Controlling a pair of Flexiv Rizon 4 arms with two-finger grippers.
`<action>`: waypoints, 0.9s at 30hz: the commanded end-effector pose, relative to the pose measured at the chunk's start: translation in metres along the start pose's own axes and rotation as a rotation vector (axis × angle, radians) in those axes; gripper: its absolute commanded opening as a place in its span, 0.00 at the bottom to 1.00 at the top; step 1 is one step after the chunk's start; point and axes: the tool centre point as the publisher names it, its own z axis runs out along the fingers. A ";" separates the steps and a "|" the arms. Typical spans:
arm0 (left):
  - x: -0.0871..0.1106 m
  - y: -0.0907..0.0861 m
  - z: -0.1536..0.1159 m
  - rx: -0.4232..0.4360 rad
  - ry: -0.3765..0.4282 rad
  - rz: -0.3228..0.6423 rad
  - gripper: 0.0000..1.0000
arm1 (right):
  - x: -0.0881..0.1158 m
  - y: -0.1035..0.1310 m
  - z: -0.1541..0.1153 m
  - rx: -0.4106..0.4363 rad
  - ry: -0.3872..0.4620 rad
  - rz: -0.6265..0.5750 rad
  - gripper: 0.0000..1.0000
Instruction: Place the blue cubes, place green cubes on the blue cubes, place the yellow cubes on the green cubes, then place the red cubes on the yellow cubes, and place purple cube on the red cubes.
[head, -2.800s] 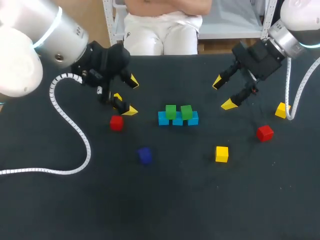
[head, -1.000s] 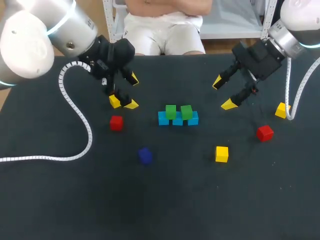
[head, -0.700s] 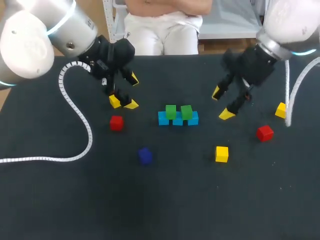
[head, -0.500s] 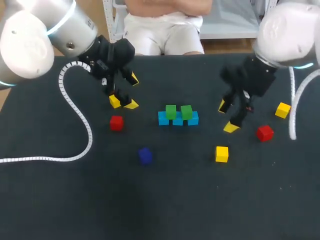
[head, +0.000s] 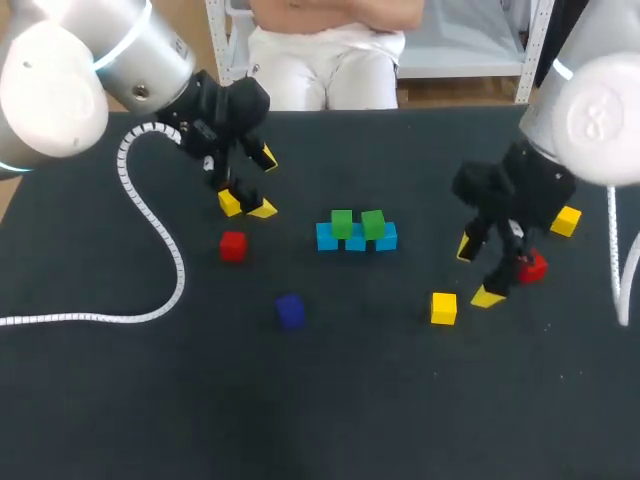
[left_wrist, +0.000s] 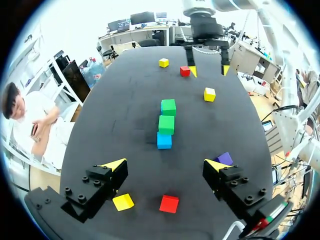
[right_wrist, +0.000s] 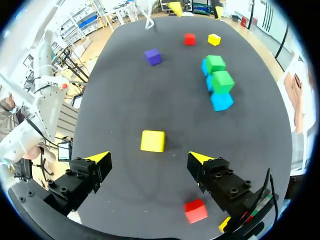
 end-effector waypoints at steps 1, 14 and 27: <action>0.000 0.001 0.000 0.002 0.002 0.000 1.00 | 0.004 0.019 0.007 0.147 -0.005 0.017 1.00; 0.000 0.001 0.000 0.002 0.002 0.000 1.00 | 0.004 0.037 0.023 0.144 0.049 -0.014 1.00; 0.000 0.001 0.000 0.002 0.002 0.000 1.00 | -0.012 0.028 0.035 0.098 0.103 -0.045 1.00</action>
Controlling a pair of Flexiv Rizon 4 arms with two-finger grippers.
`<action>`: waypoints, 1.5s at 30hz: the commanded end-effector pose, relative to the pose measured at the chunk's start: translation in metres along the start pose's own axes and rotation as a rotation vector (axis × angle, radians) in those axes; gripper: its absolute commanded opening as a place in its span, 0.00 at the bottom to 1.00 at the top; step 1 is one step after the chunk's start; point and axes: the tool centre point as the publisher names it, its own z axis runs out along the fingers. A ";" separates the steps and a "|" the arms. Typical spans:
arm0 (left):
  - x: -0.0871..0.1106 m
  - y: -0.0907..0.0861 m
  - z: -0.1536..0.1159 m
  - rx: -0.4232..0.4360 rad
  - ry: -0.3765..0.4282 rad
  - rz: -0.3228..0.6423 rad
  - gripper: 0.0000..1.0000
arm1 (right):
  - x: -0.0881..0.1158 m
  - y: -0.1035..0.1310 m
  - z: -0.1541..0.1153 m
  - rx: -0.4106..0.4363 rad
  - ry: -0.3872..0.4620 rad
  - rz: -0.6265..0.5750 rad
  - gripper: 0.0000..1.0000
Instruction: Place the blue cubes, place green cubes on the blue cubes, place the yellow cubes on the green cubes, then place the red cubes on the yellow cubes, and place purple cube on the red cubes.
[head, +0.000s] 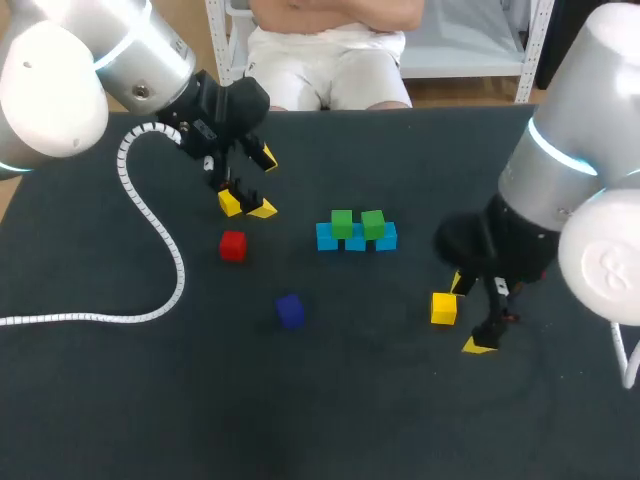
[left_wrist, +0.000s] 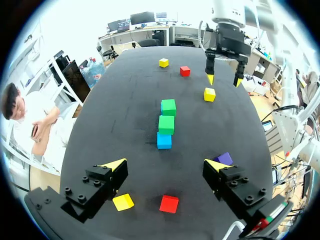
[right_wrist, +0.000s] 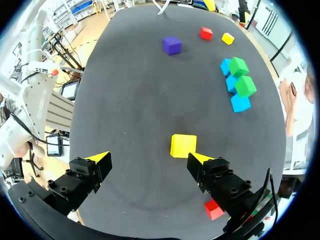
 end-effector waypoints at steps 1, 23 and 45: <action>0.000 0.001 0.000 0.002 0.002 0.000 1.00 | -0.008 -0.010 0.005 -0.030 0.006 -0.009 1.00; 0.000 0.001 0.000 0.002 0.002 0.000 1.00 | -0.005 -0.027 0.021 -0.007 0.113 0.010 1.00; 0.000 0.001 0.000 0.002 0.002 0.000 1.00 | 0.002 -0.033 0.018 -0.027 -0.046 0.035 1.00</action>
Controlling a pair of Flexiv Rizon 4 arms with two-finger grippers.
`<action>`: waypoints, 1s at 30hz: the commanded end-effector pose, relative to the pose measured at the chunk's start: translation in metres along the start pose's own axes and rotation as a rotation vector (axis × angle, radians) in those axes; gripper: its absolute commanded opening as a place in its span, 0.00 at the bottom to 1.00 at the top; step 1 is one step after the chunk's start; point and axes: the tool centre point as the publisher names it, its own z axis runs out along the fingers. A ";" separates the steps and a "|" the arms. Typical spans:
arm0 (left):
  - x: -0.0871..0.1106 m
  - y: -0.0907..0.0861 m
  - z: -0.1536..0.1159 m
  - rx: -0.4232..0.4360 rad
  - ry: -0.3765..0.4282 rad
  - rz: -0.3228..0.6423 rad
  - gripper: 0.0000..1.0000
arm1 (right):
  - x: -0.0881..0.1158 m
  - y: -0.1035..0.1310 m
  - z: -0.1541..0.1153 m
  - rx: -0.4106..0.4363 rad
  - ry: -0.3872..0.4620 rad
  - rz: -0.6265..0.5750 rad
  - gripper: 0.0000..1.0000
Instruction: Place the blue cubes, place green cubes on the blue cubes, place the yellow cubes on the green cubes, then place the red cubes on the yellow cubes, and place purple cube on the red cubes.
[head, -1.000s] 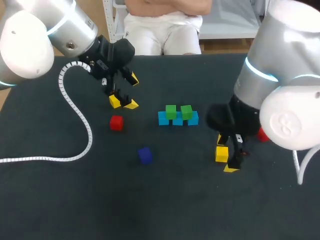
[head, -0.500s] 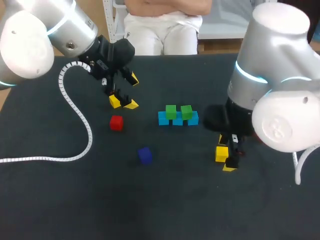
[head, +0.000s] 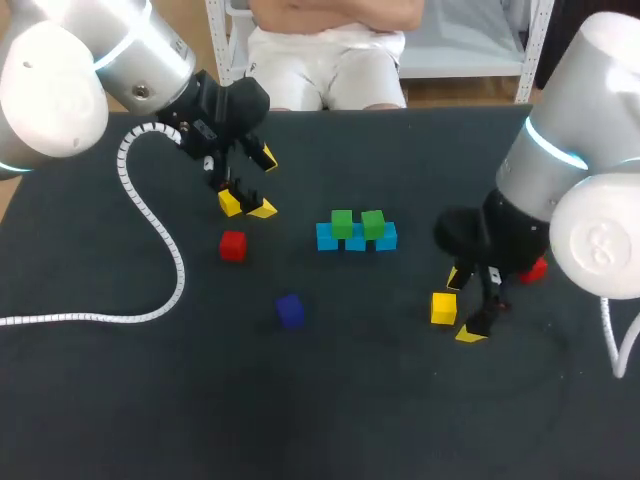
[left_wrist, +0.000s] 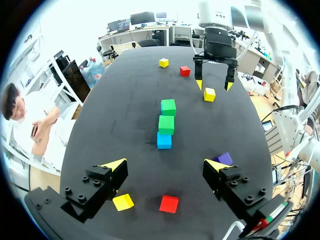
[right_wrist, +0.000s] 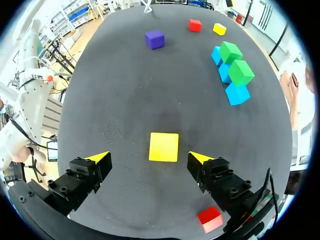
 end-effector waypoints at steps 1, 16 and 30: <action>0.000 0.001 0.000 0.002 0.003 0.000 1.00 | -0.005 -0.001 -0.001 -0.003 0.000 -0.004 1.00; 0.000 0.001 0.000 0.002 0.003 0.000 1.00 | -0.013 -0.001 0.006 0.004 0.017 -0.010 1.00; 0.000 0.001 0.000 0.002 0.003 0.000 1.00 | -0.010 -0.004 0.007 0.012 0.016 -0.015 1.00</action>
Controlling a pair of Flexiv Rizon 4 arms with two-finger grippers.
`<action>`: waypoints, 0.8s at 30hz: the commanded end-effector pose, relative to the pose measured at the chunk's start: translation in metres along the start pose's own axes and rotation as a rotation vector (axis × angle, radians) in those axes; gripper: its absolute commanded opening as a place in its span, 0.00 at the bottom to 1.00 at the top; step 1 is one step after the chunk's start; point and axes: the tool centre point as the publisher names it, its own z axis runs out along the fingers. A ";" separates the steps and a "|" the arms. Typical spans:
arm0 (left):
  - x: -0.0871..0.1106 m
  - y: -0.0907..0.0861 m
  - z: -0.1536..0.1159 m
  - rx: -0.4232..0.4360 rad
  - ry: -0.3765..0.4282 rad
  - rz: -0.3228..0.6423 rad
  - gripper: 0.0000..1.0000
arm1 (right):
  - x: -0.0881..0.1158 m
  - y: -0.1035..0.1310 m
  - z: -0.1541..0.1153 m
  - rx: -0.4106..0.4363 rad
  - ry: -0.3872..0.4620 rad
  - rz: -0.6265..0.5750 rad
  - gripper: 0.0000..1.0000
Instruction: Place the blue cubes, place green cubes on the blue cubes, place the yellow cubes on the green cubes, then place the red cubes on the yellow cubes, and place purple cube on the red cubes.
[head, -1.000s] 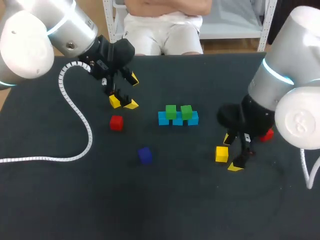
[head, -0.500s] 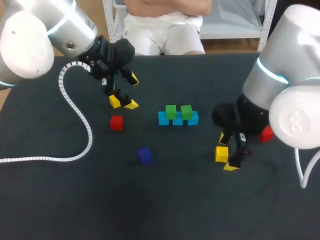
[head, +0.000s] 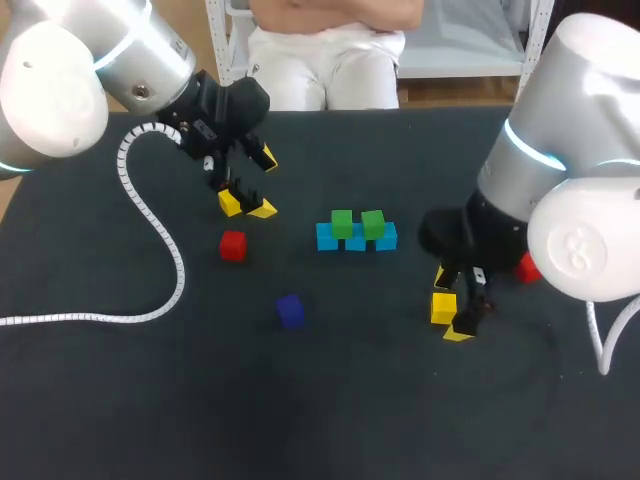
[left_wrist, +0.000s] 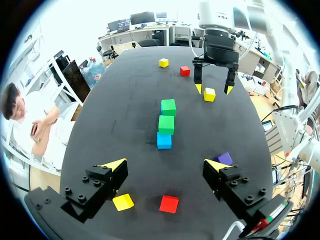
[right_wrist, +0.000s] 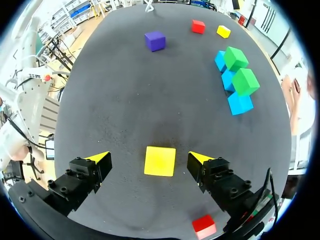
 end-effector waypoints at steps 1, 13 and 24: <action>0.000 0.001 0.000 0.002 0.002 0.000 1.00 | 0.002 0.000 -0.001 0.005 -0.003 0.002 1.00; 0.000 0.001 0.000 0.002 0.002 0.000 1.00 | 0.003 -0.001 0.001 0.004 -0.004 0.001 0.64; 0.000 0.001 0.000 0.002 0.002 0.000 1.00 | 0.001 -0.001 0.004 -0.002 0.004 -0.015 0.38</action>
